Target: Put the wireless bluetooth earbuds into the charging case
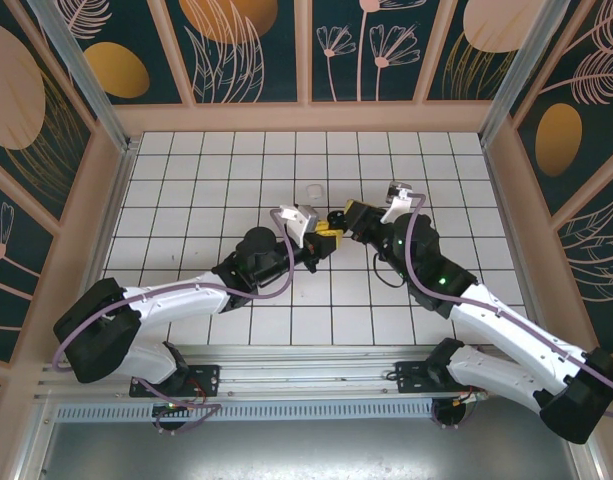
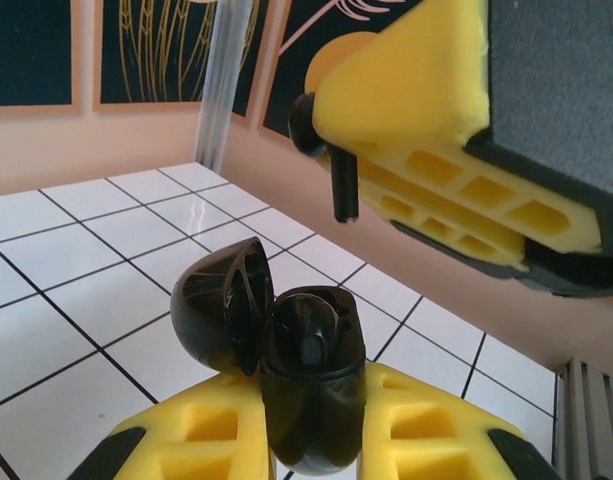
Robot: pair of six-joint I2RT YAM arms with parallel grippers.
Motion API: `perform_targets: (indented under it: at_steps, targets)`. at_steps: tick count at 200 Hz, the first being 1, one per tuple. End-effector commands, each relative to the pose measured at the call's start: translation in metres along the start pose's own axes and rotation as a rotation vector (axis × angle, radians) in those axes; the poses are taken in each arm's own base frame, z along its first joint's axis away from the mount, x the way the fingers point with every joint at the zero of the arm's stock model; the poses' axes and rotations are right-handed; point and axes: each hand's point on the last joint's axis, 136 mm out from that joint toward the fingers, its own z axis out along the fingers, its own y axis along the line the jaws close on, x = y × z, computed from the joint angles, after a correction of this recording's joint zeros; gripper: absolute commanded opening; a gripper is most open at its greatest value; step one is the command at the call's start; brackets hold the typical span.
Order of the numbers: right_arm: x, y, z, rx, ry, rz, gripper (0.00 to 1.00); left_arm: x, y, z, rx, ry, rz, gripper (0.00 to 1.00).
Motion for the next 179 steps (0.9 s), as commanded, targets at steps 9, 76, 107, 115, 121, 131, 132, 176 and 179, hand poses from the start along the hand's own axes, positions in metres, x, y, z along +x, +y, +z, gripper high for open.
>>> perform_targets:
  at_steps: [9,76,107,115,121,131,132,176,179]
  targets:
    - [0.004,0.004,0.003,-0.027,-0.003,0.036,0.18,-0.028,-0.004,0.005,-0.001,-0.088,0.000,0.00]
    - [0.009,0.005,0.007,-0.033,0.014,0.048,0.18,-0.027,-0.003,0.008,-0.009,-0.084,-0.011,0.00]
    - [0.010,0.005,0.009,-0.032,0.021,0.049,0.18,-0.027,-0.002,0.009,-0.010,-0.082,-0.011,0.00]
    - [0.010,0.006,0.010,-0.034,0.023,0.050,0.18,-0.027,-0.002,0.009,-0.013,-0.084,-0.012,0.00]
    - [0.011,0.005,0.010,-0.033,0.024,0.048,0.18,-0.027,-0.002,0.008,-0.013,-0.084,-0.012,0.00]
    - [0.012,0.005,0.010,-0.032,0.027,0.050,0.18,-0.028,-0.002,0.008,-0.015,-0.086,-0.011,0.00]
    - [0.012,0.005,0.010,-0.033,0.026,0.050,0.18,-0.028,-0.002,0.008,-0.015,-0.086,-0.011,0.00]
    - [0.018,0.006,0.012,-0.034,0.048,0.052,0.18,-0.029,0.000,0.009,-0.026,-0.085,-0.006,0.00]
    - [0.018,0.005,0.013,-0.032,0.050,0.051,0.18,-0.030,0.000,0.009,-0.027,-0.088,-0.007,0.00]
